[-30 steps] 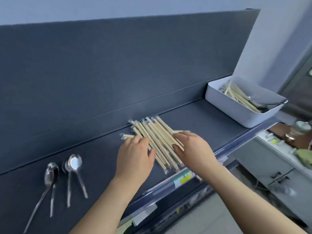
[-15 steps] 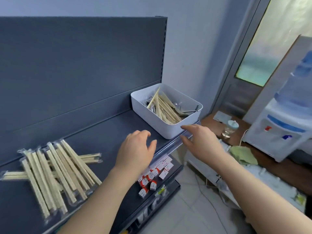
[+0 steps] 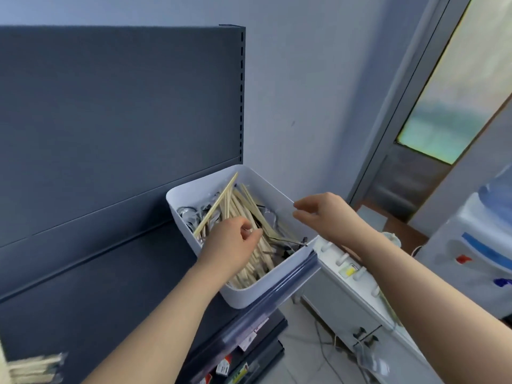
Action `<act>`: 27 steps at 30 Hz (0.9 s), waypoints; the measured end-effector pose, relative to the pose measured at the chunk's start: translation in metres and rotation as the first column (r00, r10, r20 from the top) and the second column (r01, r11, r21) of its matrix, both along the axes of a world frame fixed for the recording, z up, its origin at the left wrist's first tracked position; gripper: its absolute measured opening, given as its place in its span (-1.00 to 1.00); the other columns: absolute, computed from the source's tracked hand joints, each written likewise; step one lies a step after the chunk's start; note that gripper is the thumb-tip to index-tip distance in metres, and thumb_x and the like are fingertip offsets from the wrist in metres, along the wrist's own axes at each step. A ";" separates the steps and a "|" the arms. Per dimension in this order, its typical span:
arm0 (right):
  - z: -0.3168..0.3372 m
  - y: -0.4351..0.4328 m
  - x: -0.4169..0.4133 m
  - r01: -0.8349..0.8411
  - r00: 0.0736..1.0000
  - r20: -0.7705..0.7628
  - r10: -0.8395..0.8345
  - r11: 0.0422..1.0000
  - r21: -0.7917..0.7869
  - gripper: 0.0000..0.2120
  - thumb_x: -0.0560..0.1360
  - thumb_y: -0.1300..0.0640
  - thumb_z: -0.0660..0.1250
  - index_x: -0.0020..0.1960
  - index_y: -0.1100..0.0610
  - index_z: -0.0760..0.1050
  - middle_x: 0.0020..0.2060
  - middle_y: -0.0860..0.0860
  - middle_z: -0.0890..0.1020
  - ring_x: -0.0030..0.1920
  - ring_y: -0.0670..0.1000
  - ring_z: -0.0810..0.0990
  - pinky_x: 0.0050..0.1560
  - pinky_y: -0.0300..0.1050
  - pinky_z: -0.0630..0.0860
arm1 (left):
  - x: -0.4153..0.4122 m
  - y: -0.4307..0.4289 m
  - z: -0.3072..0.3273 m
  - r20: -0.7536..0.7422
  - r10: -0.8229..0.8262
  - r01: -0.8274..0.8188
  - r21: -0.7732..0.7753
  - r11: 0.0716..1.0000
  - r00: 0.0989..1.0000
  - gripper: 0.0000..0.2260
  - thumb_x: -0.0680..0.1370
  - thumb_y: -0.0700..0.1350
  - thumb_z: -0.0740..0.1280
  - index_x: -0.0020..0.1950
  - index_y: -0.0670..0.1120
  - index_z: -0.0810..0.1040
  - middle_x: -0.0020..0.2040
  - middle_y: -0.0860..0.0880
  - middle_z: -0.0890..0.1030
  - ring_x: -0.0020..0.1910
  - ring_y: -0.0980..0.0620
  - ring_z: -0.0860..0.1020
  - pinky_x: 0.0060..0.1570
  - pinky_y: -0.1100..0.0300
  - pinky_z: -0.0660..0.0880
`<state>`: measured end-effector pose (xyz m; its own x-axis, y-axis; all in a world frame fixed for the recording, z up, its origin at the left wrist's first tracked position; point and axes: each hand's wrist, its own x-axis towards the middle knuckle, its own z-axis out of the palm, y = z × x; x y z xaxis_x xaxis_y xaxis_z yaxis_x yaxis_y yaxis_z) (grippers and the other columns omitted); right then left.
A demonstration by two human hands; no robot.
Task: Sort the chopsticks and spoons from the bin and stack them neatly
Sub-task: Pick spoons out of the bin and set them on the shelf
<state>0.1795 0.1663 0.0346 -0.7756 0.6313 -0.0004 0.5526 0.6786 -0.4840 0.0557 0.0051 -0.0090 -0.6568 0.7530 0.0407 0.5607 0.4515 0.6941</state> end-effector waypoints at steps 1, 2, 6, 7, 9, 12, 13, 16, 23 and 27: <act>-0.005 0.010 -0.006 -0.017 0.999 0.034 0.018 0.999 -0.036 -0.72 0.53 0.05 0.32 0.18 0.13 0.60 0.07 0.02 0.68 0.06 -0.01 0.62 0.09 -0.22 0.48 | -0.001 0.011 -0.003 0.016 -0.014 0.015 -0.036 0.999 1.000 -0.69 0.58 0.08 0.28 0.21 -0.07 0.56 0.06 0.04 0.62 -0.03 0.12 0.54 -0.07 0.27 0.44; -0.009 0.019 -0.011 -0.040 0.996 0.074 0.045 0.997 -0.072 -0.73 0.52 0.06 0.33 0.12 0.18 0.62 0.01 0.07 0.69 -0.03 0.01 0.63 0.03 -0.18 0.53 | -0.002 0.020 -0.006 0.035 -0.023 0.026 -0.072 0.997 0.999 -0.69 0.57 0.10 0.28 0.19 -0.06 0.56 0.05 0.04 0.63 -0.05 0.13 0.53 -0.11 0.29 0.41; -0.024 0.042 -0.027 -0.157 0.960 0.196 0.201 0.963 -0.220 -0.88 0.46 0.07 0.39 -0.14 0.11 0.65 -0.39 -0.02 0.58 -0.47 -0.16 0.41 -0.36 -0.31 0.39 | -0.006 0.043 -0.021 0.191 0.001 0.034 -0.179 0.983 0.982 -0.70 0.55 0.14 0.30 0.03 -0.06 0.62 -0.12 0.01 0.66 -0.16 0.05 0.62 -0.10 0.09 0.58; -0.027 0.044 -0.032 -0.164 0.952 0.205 0.226 0.946 -0.280 -0.91 0.43 0.08 0.41 -0.19 0.08 0.64 -0.43 -0.06 0.57 -0.50 -0.18 0.42 -0.34 -0.30 0.42 | -0.006 0.044 -0.023 0.269 -0.003 0.059 -0.200 0.978 0.963 -0.70 0.54 0.14 0.32 -0.01 -0.08 0.63 -0.16 -0.02 0.67 -0.21 0.01 0.65 -0.12 0.05 0.61; -0.034 0.051 -0.042 -0.187 0.920 0.252 0.299 0.903 -0.388 -0.87 0.40 0.07 0.44 -0.14 0.12 0.63 -0.46 -0.03 0.59 -0.51 -0.13 0.48 -0.33 -0.27 0.49 | -0.003 0.049 -0.026 0.429 0.004 0.117 -0.255 0.960 0.903 -0.71 0.52 0.12 0.36 -0.07 -0.12 0.63 -0.24 -0.04 0.68 -0.33 0.04 0.66 -0.29 0.15 0.59; -0.043 0.058 -0.056 -0.266 0.825 0.358 0.438 0.859 -0.438 -0.76 0.38 0.09 0.44 -0.03 0.22 0.61 -0.37 0.03 0.63 -0.51 -0.10 0.53 -0.39 -0.32 0.50 | 0.001 0.050 -0.026 0.491 0.029 0.155 -0.330 0.931 0.870 -0.76 0.51 0.03 0.41 -0.06 -0.15 0.65 -0.29 0.01 0.67 -0.41 0.15 0.59 -0.37 0.26 0.53; -0.045 0.061 -0.060 -0.299 0.793 0.372 0.482 0.841 -0.452 -0.77 0.38 0.12 0.42 -0.06 0.26 0.60 -0.36 0.05 0.63 -0.48 -0.07 0.54 -0.34 -0.28 0.53 | 0.001 0.050 -0.027 0.501 0.050 0.137 -0.330 0.934 0.864 -0.78 0.51 0.00 0.41 -0.07 -0.16 0.67 -0.30 0.01 0.67 -0.40 0.14 0.57 -0.35 0.26 0.54; -0.048 0.068 -0.069 -0.380 0.731 0.383 0.565 0.803 -0.460 -0.88 0.36 0.20 0.34 -0.21 0.28 0.56 -0.42 0.08 0.59 -0.44 0.00 0.54 -0.27 -0.16 0.52 | 0.002 0.048 -0.025 0.541 0.141 0.040 -0.309 0.950 0.829 -0.85 0.51 -0.09 0.42 -0.08 -0.17 0.68 -0.31 0.00 0.67 -0.41 0.15 0.52 -0.39 0.30 0.49; -0.051 0.080 -0.078 -0.393 0.756 0.307 0.578 0.776 -0.493 -0.90 0.46 0.36 0.21 -0.14 0.30 0.50 -0.51 0.06 0.56 -0.51 0.04 0.50 -0.42 -0.23 0.48 | 0.000 0.035 -0.012 0.554 0.312 -0.186 -0.273 0.944 0.772 -0.88 0.53 -0.16 0.40 -0.15 -0.18 0.67 -0.33 -0.05 0.67 -0.40 0.13 0.57 -0.40 0.31 0.50; -0.056 0.079 -0.085 -0.425 0.718 0.323 0.617 0.755 -0.499 -0.88 0.49 0.25 0.33 -0.06 0.31 0.47 -0.50 0.04 0.56 -0.53 0.02 0.46 -0.43 -0.24 0.44 | -0.007 0.024 -0.001 0.524 0.400 -0.306 -0.260 0.916 0.752 -0.89 0.53 -0.18 0.39 -0.16 -0.17 0.67 -0.31 -0.07 0.68 -0.37 0.11 0.59 -0.37 0.28 0.51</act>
